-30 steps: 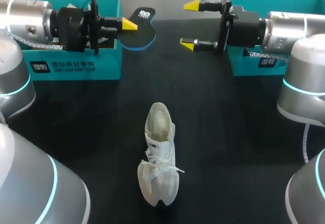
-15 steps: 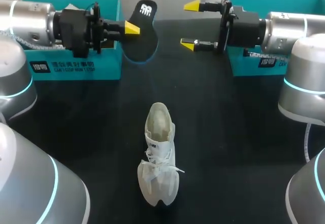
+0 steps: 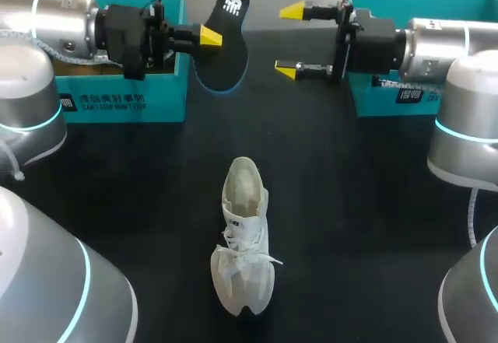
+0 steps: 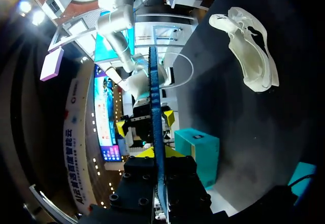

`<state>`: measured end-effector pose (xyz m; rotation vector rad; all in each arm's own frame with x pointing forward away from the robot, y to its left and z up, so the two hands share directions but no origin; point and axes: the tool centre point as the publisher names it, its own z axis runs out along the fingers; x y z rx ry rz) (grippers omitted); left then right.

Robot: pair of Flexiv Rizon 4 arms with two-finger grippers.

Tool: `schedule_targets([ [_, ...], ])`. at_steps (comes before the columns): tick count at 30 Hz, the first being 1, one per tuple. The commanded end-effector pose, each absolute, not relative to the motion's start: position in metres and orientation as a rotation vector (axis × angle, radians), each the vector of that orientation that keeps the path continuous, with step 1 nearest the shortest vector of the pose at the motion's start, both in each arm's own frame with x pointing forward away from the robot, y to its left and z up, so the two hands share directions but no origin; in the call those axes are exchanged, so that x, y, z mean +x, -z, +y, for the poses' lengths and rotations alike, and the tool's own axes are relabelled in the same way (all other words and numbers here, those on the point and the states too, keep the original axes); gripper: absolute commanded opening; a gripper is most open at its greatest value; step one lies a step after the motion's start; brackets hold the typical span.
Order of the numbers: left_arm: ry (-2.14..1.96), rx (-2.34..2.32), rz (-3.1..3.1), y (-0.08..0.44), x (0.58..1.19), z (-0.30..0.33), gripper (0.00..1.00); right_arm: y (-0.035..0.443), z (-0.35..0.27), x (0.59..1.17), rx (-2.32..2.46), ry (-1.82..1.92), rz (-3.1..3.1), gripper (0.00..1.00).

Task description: Take the shoe out of the shoebox, open the shoe tongue, remove and reinsert the insole, then place the shoe into the shoebox

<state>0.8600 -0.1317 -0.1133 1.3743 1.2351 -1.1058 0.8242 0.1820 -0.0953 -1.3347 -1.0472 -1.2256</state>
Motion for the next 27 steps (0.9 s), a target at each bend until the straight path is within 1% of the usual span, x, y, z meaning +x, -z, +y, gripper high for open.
schedule_targets([
  [1,1.123,1.379,1.231,0.115,0.868,-0.138,0.0,0.098,0.19,0.825,-1.333,1.193,-1.104,1.0],
  [10,1.154,1.364,1.227,0.118,0.872,-0.142,0.0,0.112,0.206,0.819,-1.26,1.165,-1.205,1.0],
  [27,1.15,1.35,1.229,0.121,0.872,-0.146,0.0,0.114,0.215,0.819,-1.266,1.194,-1.258,1.0],
])
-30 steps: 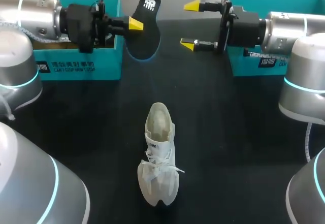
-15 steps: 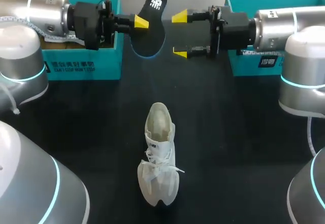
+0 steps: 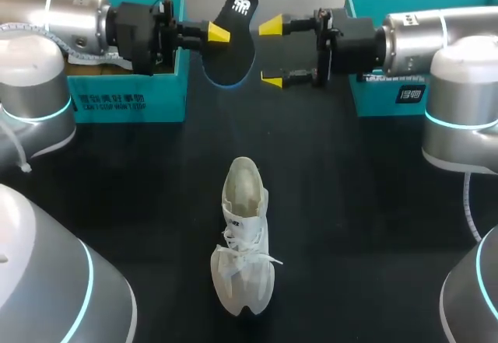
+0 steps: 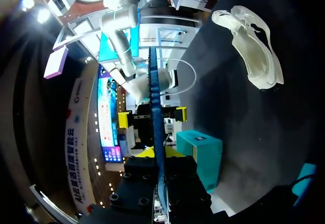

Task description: Take the shoe out of the shoebox, open the shoe tongue, remove and reinsert the insole, then place the shoe into the shoebox

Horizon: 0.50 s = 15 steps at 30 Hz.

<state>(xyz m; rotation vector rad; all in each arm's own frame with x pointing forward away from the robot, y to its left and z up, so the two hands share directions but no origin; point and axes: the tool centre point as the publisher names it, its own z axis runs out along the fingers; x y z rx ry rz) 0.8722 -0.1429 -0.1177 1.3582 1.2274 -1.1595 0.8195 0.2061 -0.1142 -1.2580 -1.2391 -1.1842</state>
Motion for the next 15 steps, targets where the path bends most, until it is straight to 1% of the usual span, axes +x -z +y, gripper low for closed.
schedule_targets([
  [1,1.137,1.353,1.232,0.121,0.872,-0.147,0.0,0.115,0.217,0.819,-1.264,1.19,-1.27,1.0],
  [7,1.096,1.347,1.227,0.123,0.869,-0.15,0.0,0.116,0.227,0.82,-1.236,1.177,-1.307,1.0],
  [8,1.092,1.349,1.227,0.123,0.869,-0.15,0.0,0.116,0.227,0.82,-1.234,1.179,-1.308,0.93],
  [9,1.09,1.349,1.227,0.124,0.869,-0.151,0.0,0.117,0.228,0.819,-1.234,1.179,-1.309,0.79],
  [10,1.089,1.349,1.227,0.124,0.869,-0.151,0.0,0.118,0.229,0.819,-1.23,1.178,-1.317,0.77],
  [11,1.089,1.348,1.228,0.125,0.869,-0.151,0.0,0.118,0.23,0.818,-1.229,1.179,-1.323,0.78],
  [15,1.082,1.342,1.234,0.126,0.869,-0.152,0.0,0.121,0.231,0.816,-1.227,1.18,-1.335,0.76],
])
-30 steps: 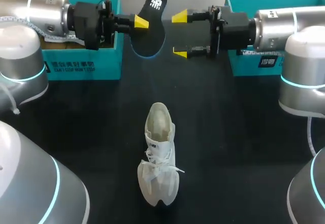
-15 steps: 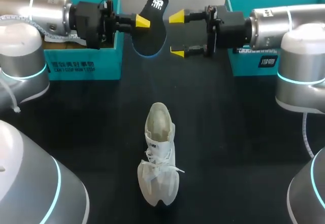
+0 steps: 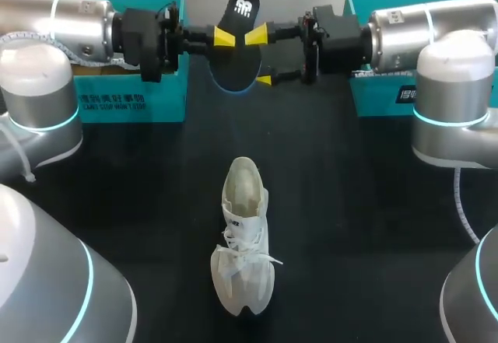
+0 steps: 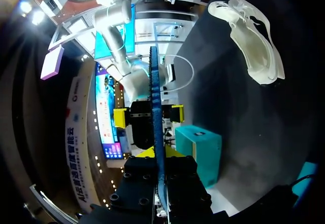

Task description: Take the shoe out of the shoebox, open the shoe tongue, remove and reinsert the insole, then place the shoe into the shoebox

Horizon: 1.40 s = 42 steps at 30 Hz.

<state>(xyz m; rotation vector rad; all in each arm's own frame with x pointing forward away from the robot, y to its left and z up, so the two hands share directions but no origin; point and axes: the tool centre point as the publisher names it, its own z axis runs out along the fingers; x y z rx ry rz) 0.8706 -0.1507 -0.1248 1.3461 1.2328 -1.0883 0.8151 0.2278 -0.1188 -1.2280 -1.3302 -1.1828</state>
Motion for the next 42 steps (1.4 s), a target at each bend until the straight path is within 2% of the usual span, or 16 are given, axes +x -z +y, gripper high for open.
schedule_targets([
  [1,1.08,1.342,1.235,0.126,0.869,-0.152,0.0,0.121,0.232,0.817,-1.226,1.18,-1.336,0.73],
  [7,1.062,1.341,1.241,0.125,0.87,-0.152,0.0,0.122,0.235,0.816,-1.216,1.172,-1.339,0.59],
  [9,1.06,1.343,1.238,0.125,0.871,-0.153,0.0,0.123,0.236,0.816,-1.214,1.17,-1.339,0.5],
  [24,1.06,1.337,1.221,0.126,0.874,-0.157,0.0,0.124,0.242,0.817,-1.209,1.16,-1.343,0.43],
  [29,1.052,1.332,1.227,0.128,0.876,-0.158,0.0,0.125,0.244,0.817,-1.204,1.153,-1.344,0.33],
  [40,1.043,1.334,1.223,0.129,0.877,-0.159,0.0,0.129,0.245,0.814,-1.186,1.156,-1.339,0.28],
  [42,1.042,1.337,1.222,0.129,0.877,-0.159,0.0,0.129,0.245,0.814,-1.185,1.155,-1.339,0.22],
])
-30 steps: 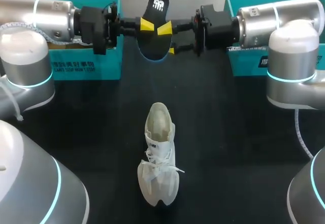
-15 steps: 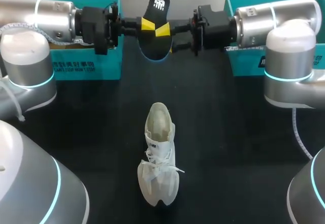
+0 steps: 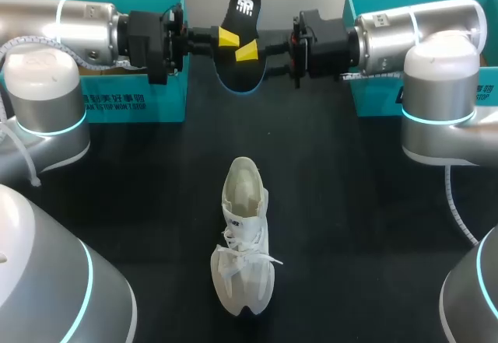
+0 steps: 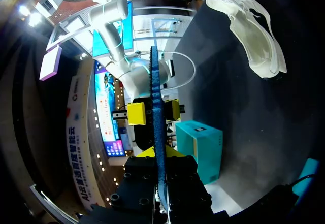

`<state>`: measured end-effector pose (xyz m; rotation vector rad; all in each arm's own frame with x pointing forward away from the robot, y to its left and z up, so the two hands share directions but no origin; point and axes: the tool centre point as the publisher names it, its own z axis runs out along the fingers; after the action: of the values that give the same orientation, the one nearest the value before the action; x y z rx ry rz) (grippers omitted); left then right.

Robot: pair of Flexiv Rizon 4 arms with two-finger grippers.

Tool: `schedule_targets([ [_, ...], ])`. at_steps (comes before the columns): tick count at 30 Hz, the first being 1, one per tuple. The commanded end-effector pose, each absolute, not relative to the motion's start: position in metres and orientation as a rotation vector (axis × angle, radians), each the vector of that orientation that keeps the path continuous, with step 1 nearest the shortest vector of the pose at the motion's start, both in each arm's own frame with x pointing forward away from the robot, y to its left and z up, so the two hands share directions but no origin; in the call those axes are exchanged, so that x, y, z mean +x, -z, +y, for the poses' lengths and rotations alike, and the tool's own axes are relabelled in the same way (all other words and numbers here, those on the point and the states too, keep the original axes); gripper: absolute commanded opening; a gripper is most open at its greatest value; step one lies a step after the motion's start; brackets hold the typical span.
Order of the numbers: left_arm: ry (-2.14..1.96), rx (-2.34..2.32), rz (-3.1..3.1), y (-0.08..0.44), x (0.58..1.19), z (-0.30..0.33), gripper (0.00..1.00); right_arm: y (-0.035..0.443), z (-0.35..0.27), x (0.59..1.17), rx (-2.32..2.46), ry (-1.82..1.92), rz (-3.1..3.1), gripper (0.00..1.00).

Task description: Take the shoe out of the shoebox, open the shoe tongue, remove and reinsert the insole, then place the shoe into the shoebox

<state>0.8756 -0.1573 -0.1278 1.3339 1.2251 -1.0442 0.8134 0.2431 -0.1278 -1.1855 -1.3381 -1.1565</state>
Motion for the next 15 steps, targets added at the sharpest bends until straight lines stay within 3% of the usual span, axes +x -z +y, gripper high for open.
schedule_targets([
  [1,1.042,1.339,1.221,0.1294,0.8765,-0.159,0.0,0.1288,0.245,0.8139,-1.184,1.155,-1.339,0.22],
  [15,1.049,1.345,1.207,0.1295,0.8736,-0.1581,0.0,0.1272,0.2465,0.8169,-1.178,1.159,-1.348,0.21],
])
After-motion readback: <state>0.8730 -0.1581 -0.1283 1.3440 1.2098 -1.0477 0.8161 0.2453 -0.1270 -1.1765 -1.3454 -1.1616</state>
